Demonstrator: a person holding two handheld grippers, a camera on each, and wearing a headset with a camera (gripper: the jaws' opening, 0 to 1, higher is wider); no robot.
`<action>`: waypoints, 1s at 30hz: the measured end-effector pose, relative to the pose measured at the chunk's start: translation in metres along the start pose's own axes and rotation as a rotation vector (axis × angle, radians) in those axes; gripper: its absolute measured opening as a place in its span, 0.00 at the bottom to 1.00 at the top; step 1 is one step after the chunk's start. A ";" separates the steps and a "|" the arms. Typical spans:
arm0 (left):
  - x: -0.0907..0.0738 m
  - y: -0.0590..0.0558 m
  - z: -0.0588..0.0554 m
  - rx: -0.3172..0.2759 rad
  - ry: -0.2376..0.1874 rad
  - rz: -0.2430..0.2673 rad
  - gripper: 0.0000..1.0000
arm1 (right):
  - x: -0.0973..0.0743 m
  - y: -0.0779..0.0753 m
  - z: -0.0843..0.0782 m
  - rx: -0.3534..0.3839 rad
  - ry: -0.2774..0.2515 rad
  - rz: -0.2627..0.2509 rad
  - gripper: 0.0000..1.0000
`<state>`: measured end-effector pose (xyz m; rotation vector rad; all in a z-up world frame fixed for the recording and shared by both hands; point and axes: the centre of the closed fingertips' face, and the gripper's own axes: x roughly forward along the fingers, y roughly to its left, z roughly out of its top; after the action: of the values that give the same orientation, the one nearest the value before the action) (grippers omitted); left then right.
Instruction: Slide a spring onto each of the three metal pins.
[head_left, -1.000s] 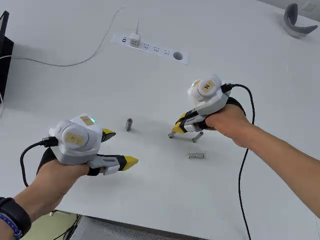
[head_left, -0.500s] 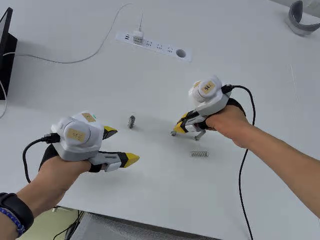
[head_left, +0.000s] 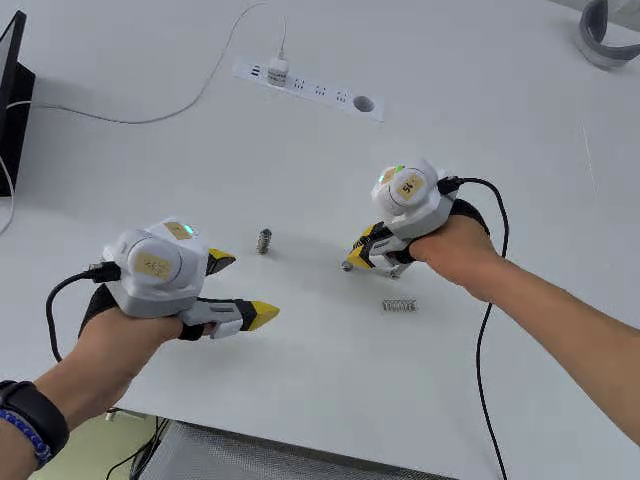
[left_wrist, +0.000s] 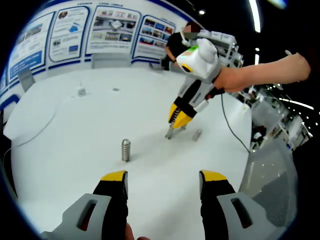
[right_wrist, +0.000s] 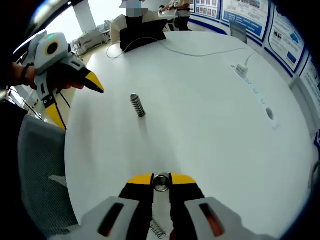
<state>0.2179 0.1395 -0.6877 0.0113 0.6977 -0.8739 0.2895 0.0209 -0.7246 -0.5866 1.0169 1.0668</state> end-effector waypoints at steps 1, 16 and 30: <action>0.000 0.000 0.000 0.000 0.000 0.000 0.59 | 0.000 -0.001 0.000 0.000 -0.001 -0.002 0.13; 0.000 -0.001 -0.002 -0.003 0.003 -0.001 0.58 | 0.006 -0.002 -0.004 -0.010 -0.010 -0.019 0.13; 0.000 -0.001 -0.003 -0.001 0.006 -0.004 0.58 | 0.022 -0.002 -0.015 0.015 0.002 -0.009 0.13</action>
<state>0.2158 0.1397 -0.6897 0.0114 0.7041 -0.8774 0.2882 0.0177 -0.7515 -0.5796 1.0221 1.0504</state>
